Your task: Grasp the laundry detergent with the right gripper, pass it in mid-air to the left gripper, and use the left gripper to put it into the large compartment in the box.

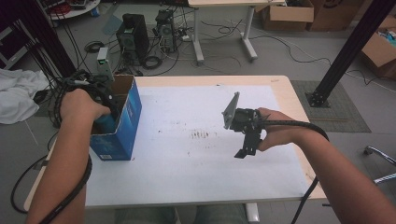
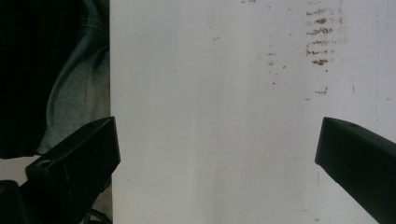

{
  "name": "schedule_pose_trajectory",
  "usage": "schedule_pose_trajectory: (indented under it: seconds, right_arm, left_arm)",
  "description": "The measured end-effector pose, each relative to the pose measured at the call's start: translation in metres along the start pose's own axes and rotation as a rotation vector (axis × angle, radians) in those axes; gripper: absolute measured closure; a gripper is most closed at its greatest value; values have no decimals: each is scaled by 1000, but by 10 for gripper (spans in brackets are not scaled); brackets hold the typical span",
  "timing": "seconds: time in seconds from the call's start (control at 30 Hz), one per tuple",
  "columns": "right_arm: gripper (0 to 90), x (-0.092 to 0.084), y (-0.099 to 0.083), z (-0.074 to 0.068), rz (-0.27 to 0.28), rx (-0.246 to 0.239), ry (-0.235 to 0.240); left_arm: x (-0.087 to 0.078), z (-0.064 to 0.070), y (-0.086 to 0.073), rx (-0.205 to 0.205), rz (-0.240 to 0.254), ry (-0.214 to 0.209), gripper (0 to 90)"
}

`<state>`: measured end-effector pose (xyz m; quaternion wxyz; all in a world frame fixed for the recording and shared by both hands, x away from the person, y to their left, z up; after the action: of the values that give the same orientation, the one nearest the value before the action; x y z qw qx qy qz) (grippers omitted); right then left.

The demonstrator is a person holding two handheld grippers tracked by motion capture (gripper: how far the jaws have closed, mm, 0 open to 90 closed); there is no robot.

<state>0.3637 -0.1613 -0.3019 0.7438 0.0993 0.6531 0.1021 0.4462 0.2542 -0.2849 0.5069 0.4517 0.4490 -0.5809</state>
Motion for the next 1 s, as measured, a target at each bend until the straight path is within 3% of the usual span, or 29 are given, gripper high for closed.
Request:
schedule_pose_trajectory:
  seconds: [0.23,0.3,0.53,0.73,1.0]
  right_arm:
    - [0,3,-2,0,2,5,7]
    - [0,4,-2,1,3,9,8]
    - [0,5,-1,2,9,12,8]
    - [0,6,0,2,7,10,10]
    - [0,4,0,2,13,15,7]
  left_arm:
    - [13,-5,0,1,0,-4,386]
    - [13,-6,-1,4,22,-10,386]
    - [14,-5,-2,1,31,-5,385]
    - [15,-5,-3,0,13,-23,384]
    - [15,-3,-3,8,7,7,338]
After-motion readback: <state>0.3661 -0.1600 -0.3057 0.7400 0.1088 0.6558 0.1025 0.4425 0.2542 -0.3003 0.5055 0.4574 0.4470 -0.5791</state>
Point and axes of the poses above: each handheld gripper's, and its own axes: x roughly forward along the jaws, y roughly out of its top, z roughly to its right, the point moved 1 cm from there along x, roughly forward along the jaws, and after that the axes turned 10 degrees about -y, right-handed, at the moved point
